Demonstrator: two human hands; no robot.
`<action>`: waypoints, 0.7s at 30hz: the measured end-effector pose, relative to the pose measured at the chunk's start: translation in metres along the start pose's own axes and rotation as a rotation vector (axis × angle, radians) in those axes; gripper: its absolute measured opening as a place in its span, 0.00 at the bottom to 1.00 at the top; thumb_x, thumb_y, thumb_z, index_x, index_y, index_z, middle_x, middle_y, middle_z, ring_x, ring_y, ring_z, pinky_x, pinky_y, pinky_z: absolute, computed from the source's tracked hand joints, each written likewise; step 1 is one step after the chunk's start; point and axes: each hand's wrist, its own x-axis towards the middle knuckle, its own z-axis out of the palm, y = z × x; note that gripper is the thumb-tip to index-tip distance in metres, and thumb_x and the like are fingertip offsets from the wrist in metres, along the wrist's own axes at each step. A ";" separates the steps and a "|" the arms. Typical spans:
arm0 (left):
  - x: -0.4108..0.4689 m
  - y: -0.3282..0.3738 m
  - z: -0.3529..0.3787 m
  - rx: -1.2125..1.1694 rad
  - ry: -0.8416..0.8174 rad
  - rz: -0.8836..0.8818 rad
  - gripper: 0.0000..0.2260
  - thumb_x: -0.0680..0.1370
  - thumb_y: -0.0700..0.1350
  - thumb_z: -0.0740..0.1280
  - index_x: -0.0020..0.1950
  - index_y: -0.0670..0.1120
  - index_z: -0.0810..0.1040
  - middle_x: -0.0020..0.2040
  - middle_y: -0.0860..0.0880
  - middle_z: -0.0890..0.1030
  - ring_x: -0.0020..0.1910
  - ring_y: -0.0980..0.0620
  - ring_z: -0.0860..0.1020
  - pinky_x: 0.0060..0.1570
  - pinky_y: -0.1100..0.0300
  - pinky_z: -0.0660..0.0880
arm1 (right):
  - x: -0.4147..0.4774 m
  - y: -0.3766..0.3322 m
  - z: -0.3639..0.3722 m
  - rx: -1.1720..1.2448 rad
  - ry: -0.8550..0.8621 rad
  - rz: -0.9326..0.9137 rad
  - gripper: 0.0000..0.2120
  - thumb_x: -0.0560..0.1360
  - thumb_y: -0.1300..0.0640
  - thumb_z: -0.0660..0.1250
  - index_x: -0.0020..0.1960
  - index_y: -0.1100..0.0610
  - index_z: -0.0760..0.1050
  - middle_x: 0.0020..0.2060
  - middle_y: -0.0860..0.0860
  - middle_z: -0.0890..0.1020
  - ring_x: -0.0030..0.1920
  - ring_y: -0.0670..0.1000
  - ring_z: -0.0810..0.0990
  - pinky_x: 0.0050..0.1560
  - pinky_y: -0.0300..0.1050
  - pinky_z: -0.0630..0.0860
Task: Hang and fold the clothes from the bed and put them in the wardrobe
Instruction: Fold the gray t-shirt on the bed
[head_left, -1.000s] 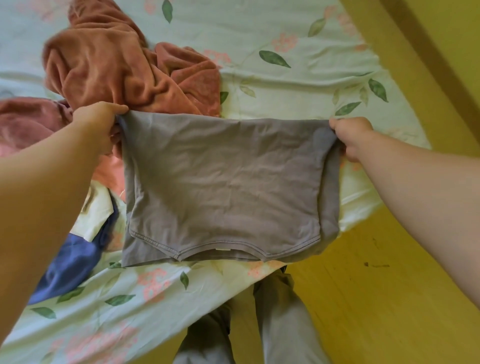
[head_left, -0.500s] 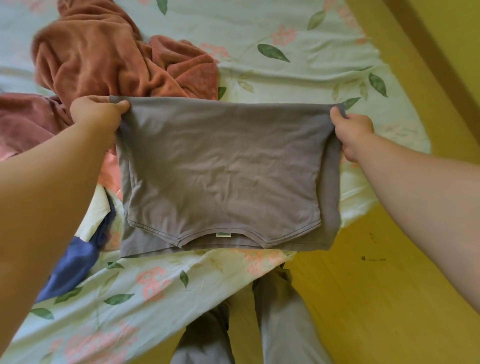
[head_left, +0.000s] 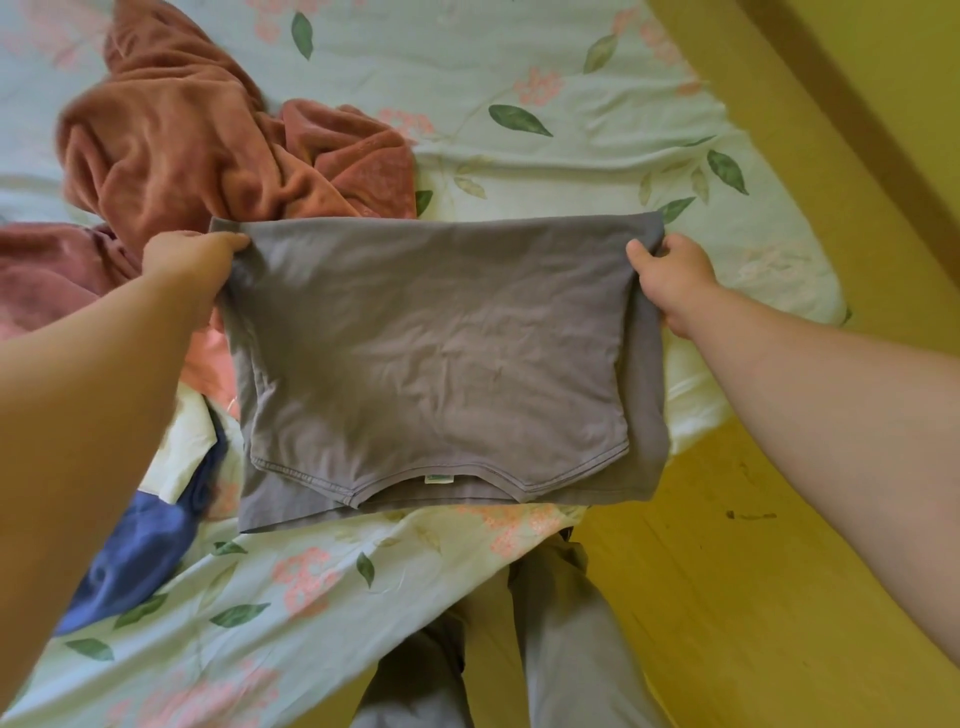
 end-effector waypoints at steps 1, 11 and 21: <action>-0.001 -0.002 0.001 0.016 0.013 0.045 0.11 0.73 0.54 0.75 0.52 0.51 0.81 0.47 0.48 0.81 0.44 0.45 0.80 0.43 0.48 0.79 | 0.000 0.000 0.001 -0.008 0.003 -0.002 0.11 0.80 0.47 0.67 0.51 0.55 0.74 0.49 0.53 0.80 0.54 0.58 0.80 0.50 0.48 0.77; -0.010 -0.005 -0.004 -0.001 0.042 0.171 0.08 0.76 0.53 0.71 0.39 0.52 0.78 0.38 0.51 0.77 0.39 0.51 0.77 0.49 0.51 0.80 | -0.113 -0.012 0.063 -0.338 0.361 -0.173 0.21 0.76 0.46 0.69 0.63 0.54 0.69 0.64 0.56 0.71 0.62 0.61 0.72 0.60 0.57 0.68; -0.003 -0.012 -0.025 0.051 -0.043 0.336 0.02 0.79 0.48 0.70 0.47 0.54 0.81 0.44 0.53 0.81 0.45 0.53 0.81 0.47 0.60 0.80 | -0.314 0.009 0.245 0.215 -0.320 0.505 0.27 0.78 0.35 0.63 0.39 0.59 0.78 0.32 0.52 0.82 0.33 0.56 0.81 0.32 0.47 0.77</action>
